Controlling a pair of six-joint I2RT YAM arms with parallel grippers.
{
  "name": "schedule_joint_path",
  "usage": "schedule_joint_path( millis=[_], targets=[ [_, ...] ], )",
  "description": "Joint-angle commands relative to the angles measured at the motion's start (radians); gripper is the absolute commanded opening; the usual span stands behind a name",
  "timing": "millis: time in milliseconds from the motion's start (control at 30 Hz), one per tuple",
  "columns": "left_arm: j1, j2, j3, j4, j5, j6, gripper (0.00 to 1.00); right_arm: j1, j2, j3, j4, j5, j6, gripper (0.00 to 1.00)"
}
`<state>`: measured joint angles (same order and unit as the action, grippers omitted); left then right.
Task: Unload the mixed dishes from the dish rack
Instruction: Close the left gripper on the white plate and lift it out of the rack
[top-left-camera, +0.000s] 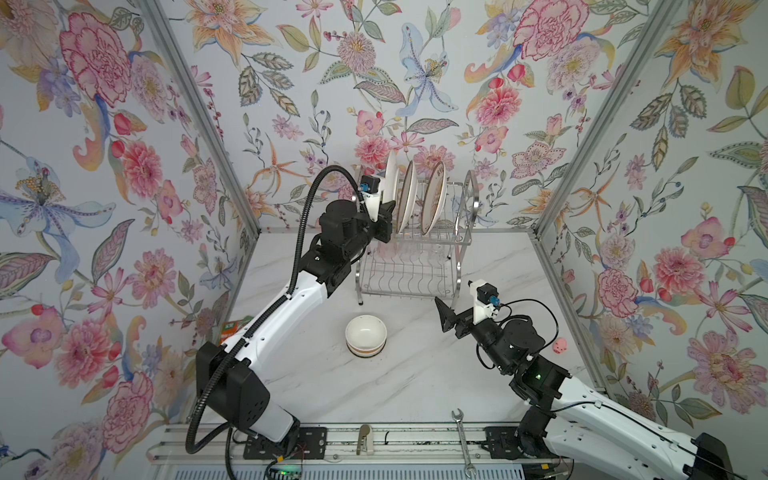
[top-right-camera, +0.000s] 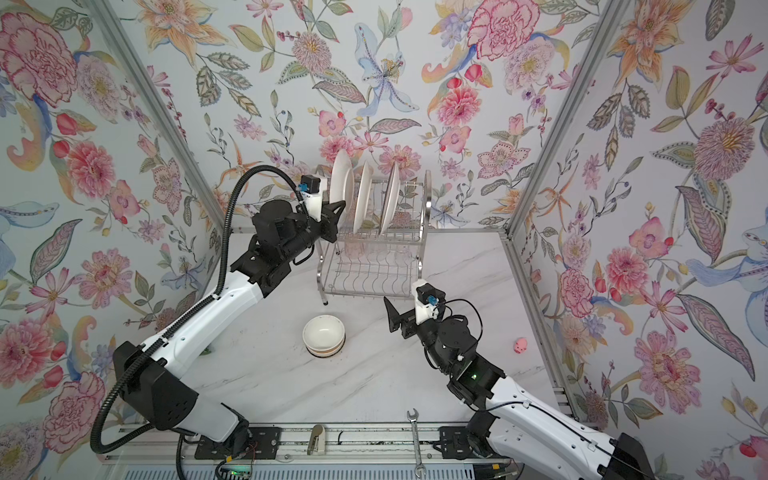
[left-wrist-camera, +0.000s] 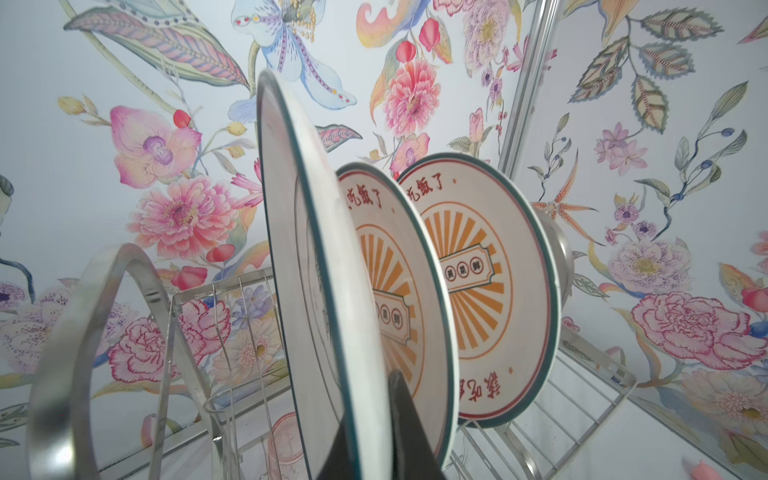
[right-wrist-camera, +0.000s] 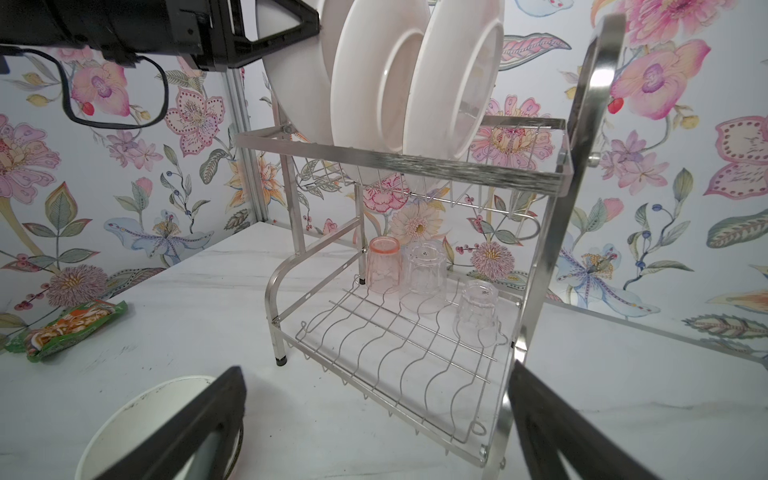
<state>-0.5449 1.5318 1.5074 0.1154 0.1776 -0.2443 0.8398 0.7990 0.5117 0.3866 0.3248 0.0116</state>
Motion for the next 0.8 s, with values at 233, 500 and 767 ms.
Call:
schedule_joint_path(
  millis=[233,500,767],
  targets=[
    [-0.033,-0.164,-0.029,0.185,0.013,0.048,0.00,-0.008,0.017,0.046,0.008,-0.026,0.008,0.99],
    [-0.038,-0.392,-0.231,0.238,0.073,0.164,0.00,-0.009,0.010,0.072,-0.055,-0.064,0.055,0.99],
    [-0.058,-0.592,-0.348,0.002,0.143,0.274,0.00,-0.018,-0.029,0.109,-0.167,-0.078,0.149,0.99]
  ],
)
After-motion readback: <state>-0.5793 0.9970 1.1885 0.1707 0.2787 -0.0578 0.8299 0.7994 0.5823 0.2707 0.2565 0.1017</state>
